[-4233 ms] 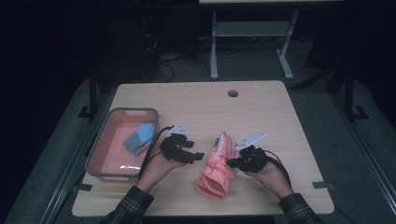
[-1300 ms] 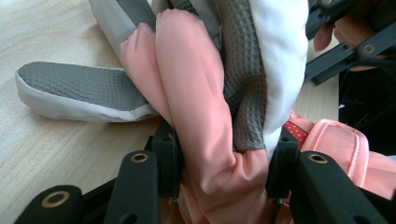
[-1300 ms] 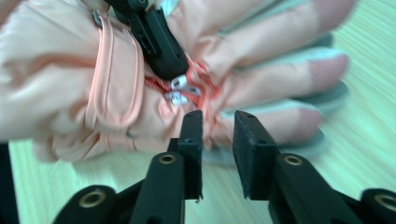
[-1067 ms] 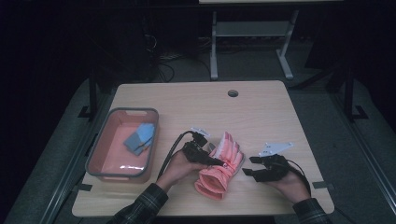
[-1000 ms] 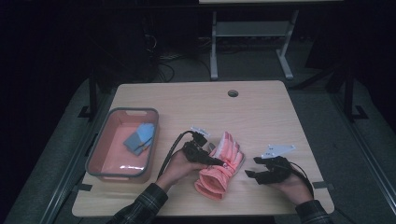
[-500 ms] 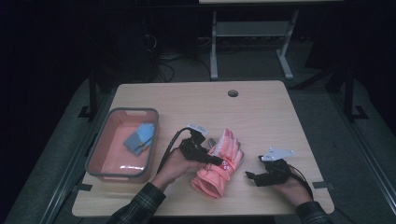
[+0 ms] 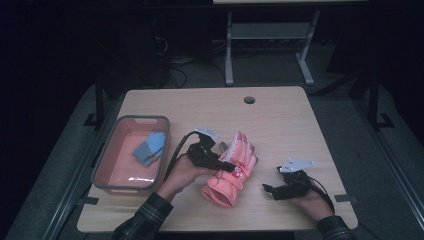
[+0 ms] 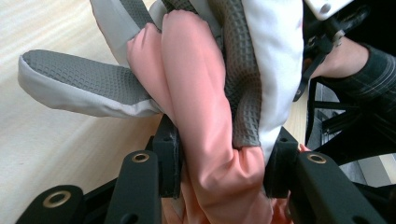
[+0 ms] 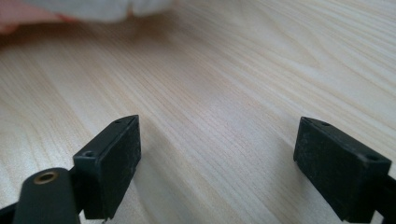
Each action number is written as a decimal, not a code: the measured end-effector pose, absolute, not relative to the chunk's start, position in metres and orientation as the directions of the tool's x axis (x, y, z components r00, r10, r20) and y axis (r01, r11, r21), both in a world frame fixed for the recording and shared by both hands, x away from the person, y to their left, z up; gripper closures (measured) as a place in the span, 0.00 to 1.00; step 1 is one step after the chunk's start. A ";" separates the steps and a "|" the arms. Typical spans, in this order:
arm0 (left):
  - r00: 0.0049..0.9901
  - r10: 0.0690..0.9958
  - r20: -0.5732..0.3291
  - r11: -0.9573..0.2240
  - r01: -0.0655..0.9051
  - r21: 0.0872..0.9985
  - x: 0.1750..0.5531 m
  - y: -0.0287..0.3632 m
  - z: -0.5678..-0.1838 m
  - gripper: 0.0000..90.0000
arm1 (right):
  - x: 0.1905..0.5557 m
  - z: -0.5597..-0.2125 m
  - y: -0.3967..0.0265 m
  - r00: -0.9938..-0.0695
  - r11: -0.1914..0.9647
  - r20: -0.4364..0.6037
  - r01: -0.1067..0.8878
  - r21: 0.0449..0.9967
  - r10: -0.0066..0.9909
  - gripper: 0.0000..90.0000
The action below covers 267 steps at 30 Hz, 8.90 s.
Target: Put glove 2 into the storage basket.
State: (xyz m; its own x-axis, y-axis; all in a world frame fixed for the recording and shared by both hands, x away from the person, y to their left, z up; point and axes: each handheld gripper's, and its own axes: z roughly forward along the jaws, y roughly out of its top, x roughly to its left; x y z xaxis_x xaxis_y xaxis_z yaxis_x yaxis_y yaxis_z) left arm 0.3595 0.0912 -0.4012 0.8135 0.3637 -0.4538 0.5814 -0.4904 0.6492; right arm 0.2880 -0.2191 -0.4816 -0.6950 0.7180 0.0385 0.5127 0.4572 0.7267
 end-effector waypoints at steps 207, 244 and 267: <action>0.825 0.549 -0.134 -0.405 0.403 0.821 0.341 0.183 -0.333 0.17 | 0.288 -0.482 -0.218 -0.701 0.464 0.037 0.510 0.725 0.712 0.15; 0.884 0.466 -0.046 -0.592 0.350 0.726 0.316 0.081 -0.432 0.16 | 0.288 -0.482 -0.218 -0.705 0.467 0.037 0.507 0.724 0.708 0.15; 0.878 0.479 -0.001 -0.610 0.333 0.719 0.310 0.072 -0.479 0.14 | 0.288 -0.481 -0.218 -0.713 0.472 0.039 0.503 0.724 0.700 0.15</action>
State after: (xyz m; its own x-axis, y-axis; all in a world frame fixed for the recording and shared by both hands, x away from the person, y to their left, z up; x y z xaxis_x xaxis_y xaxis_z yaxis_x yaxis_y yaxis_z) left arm 0.3097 0.0722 -0.4787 0.8780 0.4787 -0.0011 0.3333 -0.6097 0.7191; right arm 0.2875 -0.2180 -0.4814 -0.7128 0.7002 0.0393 0.5034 0.4718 0.7239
